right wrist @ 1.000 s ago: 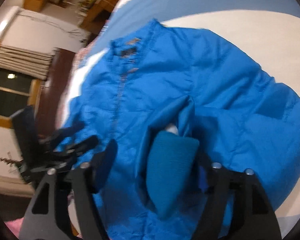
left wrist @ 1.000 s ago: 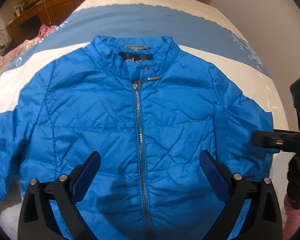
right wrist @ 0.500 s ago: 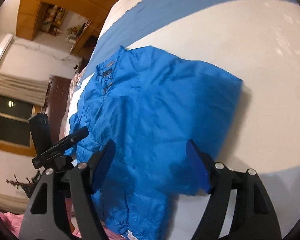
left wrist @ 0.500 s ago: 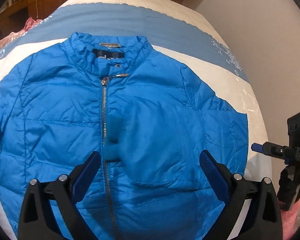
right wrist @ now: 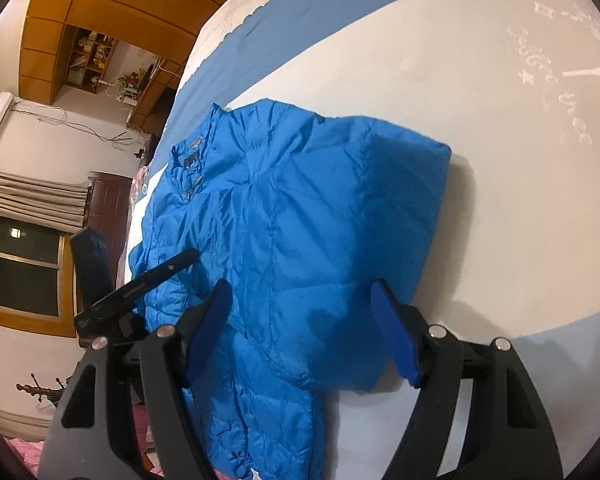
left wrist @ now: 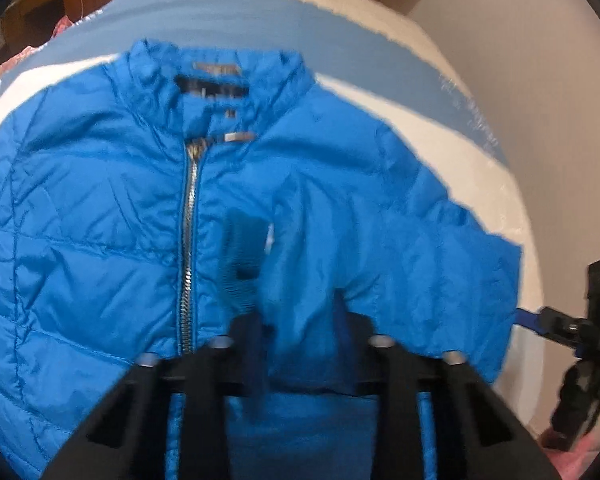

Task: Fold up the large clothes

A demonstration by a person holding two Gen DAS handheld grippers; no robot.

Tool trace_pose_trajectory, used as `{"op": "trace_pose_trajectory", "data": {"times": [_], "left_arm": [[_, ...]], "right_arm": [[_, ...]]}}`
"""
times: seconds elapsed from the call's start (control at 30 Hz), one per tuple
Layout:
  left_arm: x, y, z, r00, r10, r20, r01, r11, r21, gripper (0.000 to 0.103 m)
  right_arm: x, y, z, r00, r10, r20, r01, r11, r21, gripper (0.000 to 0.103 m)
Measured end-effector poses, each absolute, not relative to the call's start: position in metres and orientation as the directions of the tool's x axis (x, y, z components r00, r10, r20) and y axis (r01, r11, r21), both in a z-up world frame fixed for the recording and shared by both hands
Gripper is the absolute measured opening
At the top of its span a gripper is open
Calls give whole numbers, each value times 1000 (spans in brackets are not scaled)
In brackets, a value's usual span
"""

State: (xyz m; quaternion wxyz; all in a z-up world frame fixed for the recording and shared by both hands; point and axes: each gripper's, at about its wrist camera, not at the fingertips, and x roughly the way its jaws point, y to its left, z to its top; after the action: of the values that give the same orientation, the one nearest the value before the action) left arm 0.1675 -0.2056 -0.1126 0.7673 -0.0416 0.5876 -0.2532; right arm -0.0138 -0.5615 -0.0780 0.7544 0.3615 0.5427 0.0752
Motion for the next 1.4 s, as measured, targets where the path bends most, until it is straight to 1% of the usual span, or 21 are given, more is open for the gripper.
{"op": "trace_pose_trajectory", "data": {"times": [0.03, 0.1, 0.2, 0.23, 0.3, 0.33, 0.4, 0.5, 0.57, 0.6, 0.63, 0.7, 0.87, 0.93, 0.97, 1.07, 1.13, 1.2, 1.3, 1.33, 1.4], "left_arm": [[167, -198, -103, 208, -458, -864, 339, 863, -375, 8], [169, -180, -88, 261, -459, -849, 309, 873, -377, 7], [177, -148, -73, 332, -425, -842, 246, 901, -358, 7], [181, -131, -68, 368, -390, -844, 209, 919, -333, 7], [184, -111, -64, 417, -318, -851, 172, 947, -270, 6], [186, -100, -63, 443, -263, -857, 142, 965, -222, 6], [191, -82, -65, 455, -201, -868, 98, 980, -176, 6], [203, -65, -83, 423, -167, -891, 79, 986, -147, 7], [211, -65, -102, 387, -145, -910, 70, 989, -127, 7], [214, -67, -114, 365, -131, -922, 66, 991, -115, 10], [215, -65, -122, 347, -121, -930, 61, 992, -107, 11], [214, -62, -137, 330, -120, -936, 61, 993, -106, 14], [212, -64, -139, 335, -109, -936, 70, 993, -91, 15], [210, -62, -126, 326, -104, -940, 46, 995, -94, 17], [206, -57, -113, 340, -107, -934, 39, 994, -99, 18], [197, -61, -82, 420, -124, -899, 62, 992, -107, 30], [198, -77, -76, 416, -164, -894, 107, 986, -130, 33], [203, -93, -82, 389, -175, -904, 138, 982, -131, 33], [213, -111, -108, 342, -146, -928, 165, 982, -93, 33], [216, -112, -120, 313, -146, -939, 165, 981, -97, 33], [220, -109, -138, 278, -170, -945, 169, 977, -126, 33]], "right_arm": [[-12, -562, -76, 407, 508, -759, 273, 725, 632, 72], [-9, -560, -74, 415, 516, -749, 261, 722, 641, 72], [-1, -553, -70, 414, 531, -739, 232, 724, 650, 70], [2, -549, -69, 415, 542, -731, 214, 723, 657, 67], [10, -539, -67, 407, 560, -722, 183, 725, 665, 66], [14, -534, -67, 401, 561, -724, 171, 730, 661, 66], [25, -520, -69, 382, 576, -722, 144, 735, 663, 66], [42, -499, -79, 344, 588, -732, 121, 745, 655, 63], [53, -487, -93, 303, 552, -777, 139, 781, 609, 63], [58, -483, -100, 283, 526, -802, 152, 801, 579, 62], [62, -479, -110, 260, 496, -828, 170, 821, 545, 59], [65, -477, -123, 250, 480, -841, 185, 829, 528, 57], [68, -477, -123, 243, 466, -851, 194, 836, 513, 54], [66, -478, -113, 243, 451, -859, 211, 839, 501, 52], [63, -477, -101, 267, 443, -856, 197, 844, 498, 54], [59, -469, -74, 323, 420, -848, 158, 860, 486, 56], [64, -462, -71, 320, 429, -844, 142, 859, 491, 56], [70, -450, -80, 289, 414, -863, 143, 873, 466, 56], [77, -443, -101, 247, 381, -891, 167, 889, 427, 56], [78, -442, -111, 231, 368, -901, 182, 893, 411, 55], [78, -443, -125, 229, 387, -893, 184, 884, 430, 55]]}}
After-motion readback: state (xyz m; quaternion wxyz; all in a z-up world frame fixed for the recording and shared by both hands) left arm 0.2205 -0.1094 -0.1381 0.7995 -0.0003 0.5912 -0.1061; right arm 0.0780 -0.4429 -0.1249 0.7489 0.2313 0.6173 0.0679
